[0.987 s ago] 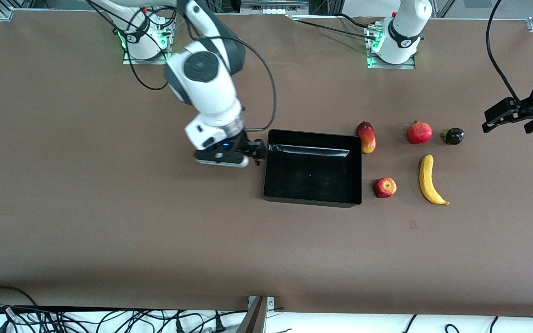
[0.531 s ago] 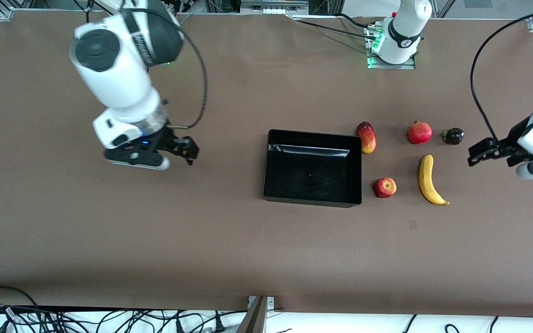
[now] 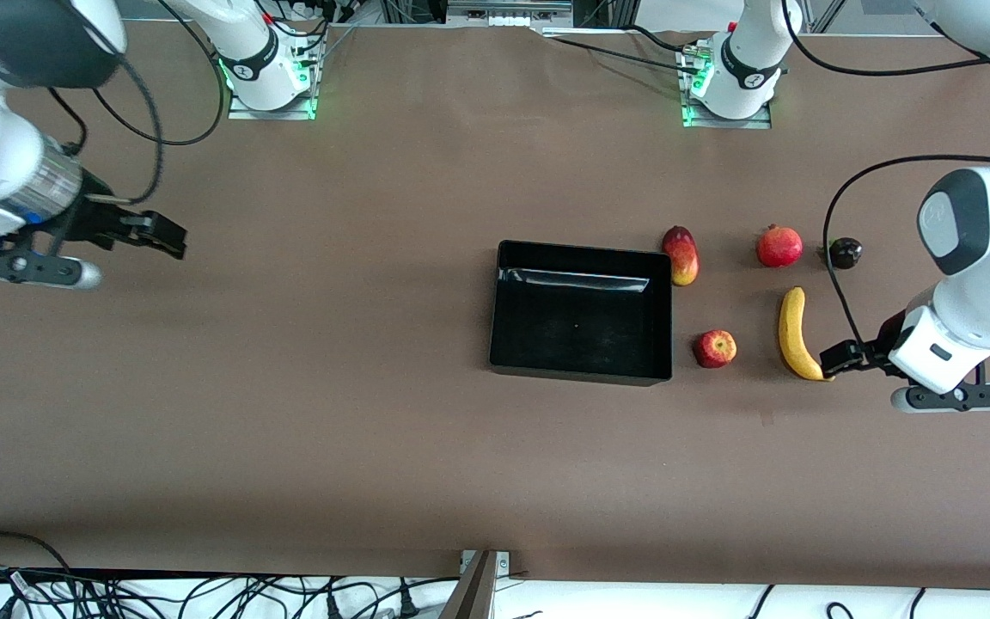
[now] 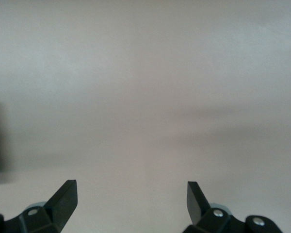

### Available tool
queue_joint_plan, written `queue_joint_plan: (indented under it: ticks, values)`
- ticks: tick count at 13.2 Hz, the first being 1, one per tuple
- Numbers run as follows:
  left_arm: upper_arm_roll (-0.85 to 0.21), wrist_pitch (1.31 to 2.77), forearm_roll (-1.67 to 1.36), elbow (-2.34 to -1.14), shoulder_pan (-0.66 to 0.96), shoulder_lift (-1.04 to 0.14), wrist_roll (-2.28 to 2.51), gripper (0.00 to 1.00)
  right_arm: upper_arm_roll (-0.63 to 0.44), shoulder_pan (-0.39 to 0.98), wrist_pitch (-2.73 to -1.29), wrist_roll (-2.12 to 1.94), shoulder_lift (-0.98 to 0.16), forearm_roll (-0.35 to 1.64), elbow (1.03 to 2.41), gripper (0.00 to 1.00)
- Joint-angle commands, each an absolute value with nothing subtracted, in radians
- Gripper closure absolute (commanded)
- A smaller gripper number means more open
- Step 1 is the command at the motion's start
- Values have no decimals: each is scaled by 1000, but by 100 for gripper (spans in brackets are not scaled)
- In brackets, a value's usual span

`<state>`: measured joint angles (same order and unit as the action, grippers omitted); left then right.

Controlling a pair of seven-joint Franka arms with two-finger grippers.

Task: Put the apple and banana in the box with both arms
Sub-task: 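Lower the left gripper onto the small red apple and grasp it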

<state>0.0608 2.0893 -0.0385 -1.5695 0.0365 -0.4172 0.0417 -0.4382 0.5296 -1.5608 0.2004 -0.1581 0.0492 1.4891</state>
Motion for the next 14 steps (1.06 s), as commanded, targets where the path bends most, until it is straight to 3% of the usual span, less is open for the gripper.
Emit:
queue_joint_plan:
  ticks: [1,7,10,14]
  values:
    - [58,2160,-55,-1584,40,-440,90,0,-393,432,-1444,94,-153,58,1425,0]
    - [52,2304,-49,-1680,52,-465,130,0,-14,31,-1439,-15,-140,-30,1463,0]
    - [52,2351,-43,-1687,81,-502,204,0,58,-64,-1590,-46,-14,-46,1657,0]
    - [52,2523,-41,-1817,112,-494,255,0,84,-117,-1571,-78,41,-41,1671,0]
